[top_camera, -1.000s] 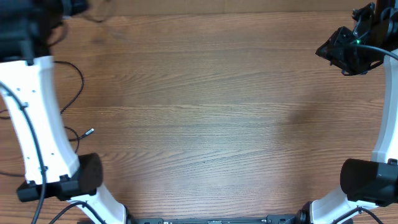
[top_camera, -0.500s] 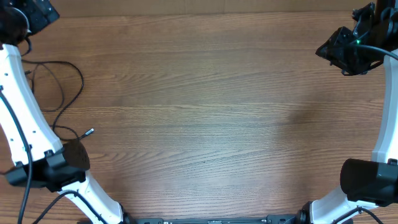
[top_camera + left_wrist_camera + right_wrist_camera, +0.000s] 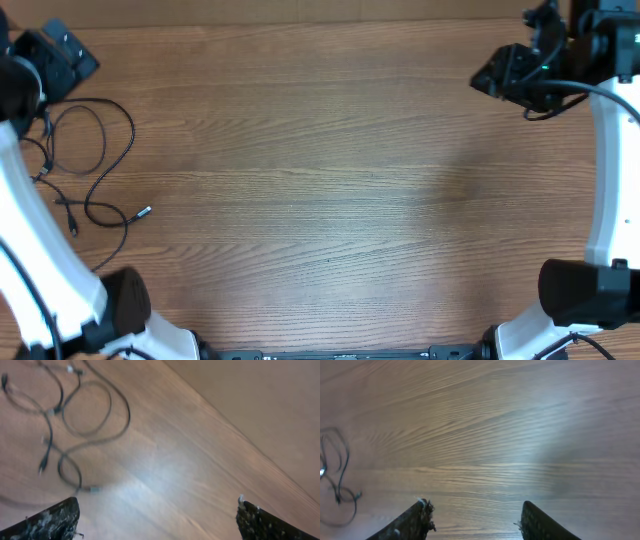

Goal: Untangle cables

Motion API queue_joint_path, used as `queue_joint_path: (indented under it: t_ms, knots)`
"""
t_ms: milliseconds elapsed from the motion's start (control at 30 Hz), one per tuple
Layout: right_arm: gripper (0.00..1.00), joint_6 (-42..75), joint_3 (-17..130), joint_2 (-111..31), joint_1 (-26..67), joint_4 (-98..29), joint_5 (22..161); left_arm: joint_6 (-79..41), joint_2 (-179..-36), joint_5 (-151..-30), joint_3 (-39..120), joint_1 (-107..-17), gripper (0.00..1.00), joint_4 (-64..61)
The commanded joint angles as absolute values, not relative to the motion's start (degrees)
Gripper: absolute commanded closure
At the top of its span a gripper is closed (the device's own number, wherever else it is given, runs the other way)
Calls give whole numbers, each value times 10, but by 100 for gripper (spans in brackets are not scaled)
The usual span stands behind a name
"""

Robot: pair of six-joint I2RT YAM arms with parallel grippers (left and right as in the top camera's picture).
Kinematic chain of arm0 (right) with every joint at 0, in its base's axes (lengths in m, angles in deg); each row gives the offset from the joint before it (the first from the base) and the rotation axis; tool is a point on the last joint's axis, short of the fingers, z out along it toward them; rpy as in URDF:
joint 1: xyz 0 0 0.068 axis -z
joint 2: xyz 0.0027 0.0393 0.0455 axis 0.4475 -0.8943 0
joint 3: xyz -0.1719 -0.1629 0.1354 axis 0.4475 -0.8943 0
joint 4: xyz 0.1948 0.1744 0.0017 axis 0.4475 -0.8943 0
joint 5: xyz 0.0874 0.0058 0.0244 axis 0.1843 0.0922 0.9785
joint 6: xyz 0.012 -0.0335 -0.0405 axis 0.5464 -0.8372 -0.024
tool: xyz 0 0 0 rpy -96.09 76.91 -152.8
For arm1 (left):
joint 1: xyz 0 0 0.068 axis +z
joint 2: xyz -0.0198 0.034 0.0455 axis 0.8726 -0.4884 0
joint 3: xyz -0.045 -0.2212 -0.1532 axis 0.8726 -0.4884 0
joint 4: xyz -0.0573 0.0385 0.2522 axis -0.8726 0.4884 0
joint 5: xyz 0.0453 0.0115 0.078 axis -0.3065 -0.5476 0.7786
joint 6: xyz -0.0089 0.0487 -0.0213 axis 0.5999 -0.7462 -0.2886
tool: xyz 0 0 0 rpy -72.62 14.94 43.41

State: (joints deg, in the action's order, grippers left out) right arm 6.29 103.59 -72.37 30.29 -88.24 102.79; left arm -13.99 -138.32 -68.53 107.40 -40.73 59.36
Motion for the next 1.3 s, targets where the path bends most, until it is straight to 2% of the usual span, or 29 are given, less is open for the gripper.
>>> queue_joint_path:
  t_ms: [0, 267, 333, 367, 633, 1033, 1133, 1267]
  knots:
    - [41, 52, 1038, -671, 276, -874, 1036, -114, -1359, -709, 1076, -418, 0, 607]
    - [37, 52, 1038, -578, 214, -882, 1037, -113, -1360, -710, 1076, -418, 1, 607]
    - [16, 57, 1038, -551, 212, -891, 1037, -113, -1360, -710, 1076, -418, 0, 607]
    - [0, 57, 1038, -537, 212, -899, 1038, -113, -1360, -710, 1076, -418, 0, 607]
    - [0, 56, 1038, -456, 212, -938, 1040, -113, -1360, -710, 1076, -418, 0, 607]
    - [0, 56, 1033, -446, 212, -969, 964, -113, -1360, -710, 1076, -418, 0, 607]
    - [0, 56, 1009, -446, 212, -933, 942, -113, -1360, -710, 1076, -418, 0, 607]
    - [0, 13, 920, -405, 212, -804, 930, -113, -1360, -710, 1076, -418, 0, 607]
